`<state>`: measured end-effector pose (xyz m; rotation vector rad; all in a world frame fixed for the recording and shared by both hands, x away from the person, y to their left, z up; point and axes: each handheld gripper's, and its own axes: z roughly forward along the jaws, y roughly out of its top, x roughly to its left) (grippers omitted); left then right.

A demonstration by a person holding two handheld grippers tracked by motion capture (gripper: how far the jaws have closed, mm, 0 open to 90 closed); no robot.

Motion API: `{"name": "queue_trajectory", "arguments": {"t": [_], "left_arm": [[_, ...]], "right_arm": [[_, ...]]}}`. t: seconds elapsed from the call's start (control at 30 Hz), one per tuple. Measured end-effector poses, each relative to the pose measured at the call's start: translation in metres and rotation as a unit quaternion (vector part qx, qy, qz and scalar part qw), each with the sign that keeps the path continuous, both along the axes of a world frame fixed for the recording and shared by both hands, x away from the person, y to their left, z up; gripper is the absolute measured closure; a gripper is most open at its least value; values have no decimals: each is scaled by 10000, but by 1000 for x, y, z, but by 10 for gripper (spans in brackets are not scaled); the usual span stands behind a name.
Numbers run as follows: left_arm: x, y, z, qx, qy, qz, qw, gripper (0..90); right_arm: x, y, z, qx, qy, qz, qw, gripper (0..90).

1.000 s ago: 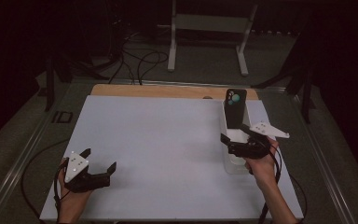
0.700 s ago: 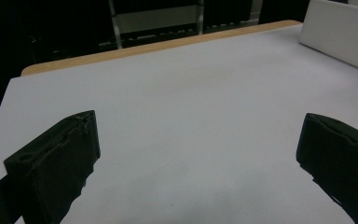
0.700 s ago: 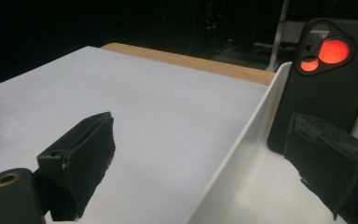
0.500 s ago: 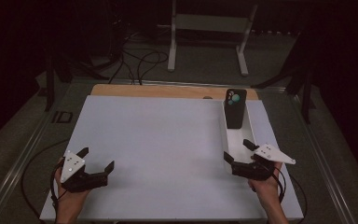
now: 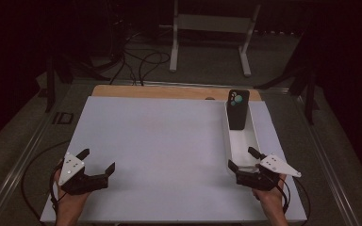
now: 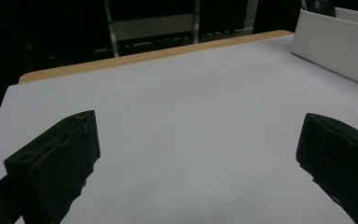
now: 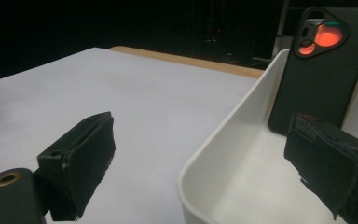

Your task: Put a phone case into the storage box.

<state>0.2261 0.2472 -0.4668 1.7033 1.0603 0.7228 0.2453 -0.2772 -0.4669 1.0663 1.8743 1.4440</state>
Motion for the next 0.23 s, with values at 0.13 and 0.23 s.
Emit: {"name": "queue_trajectory", "arguments": {"t": [0.13, 0.23], "left_arm": [[0, -1, -1, 18, 24, -7, 10000, 1], [0, -1, -1, 15, 21, 4, 10000, 1]], "right_arm": [[-1, 2, -1, -63, -20, 12, 10000, 85], [-1, 2, -2, -91, -41, 28, 9999, 85]]}}
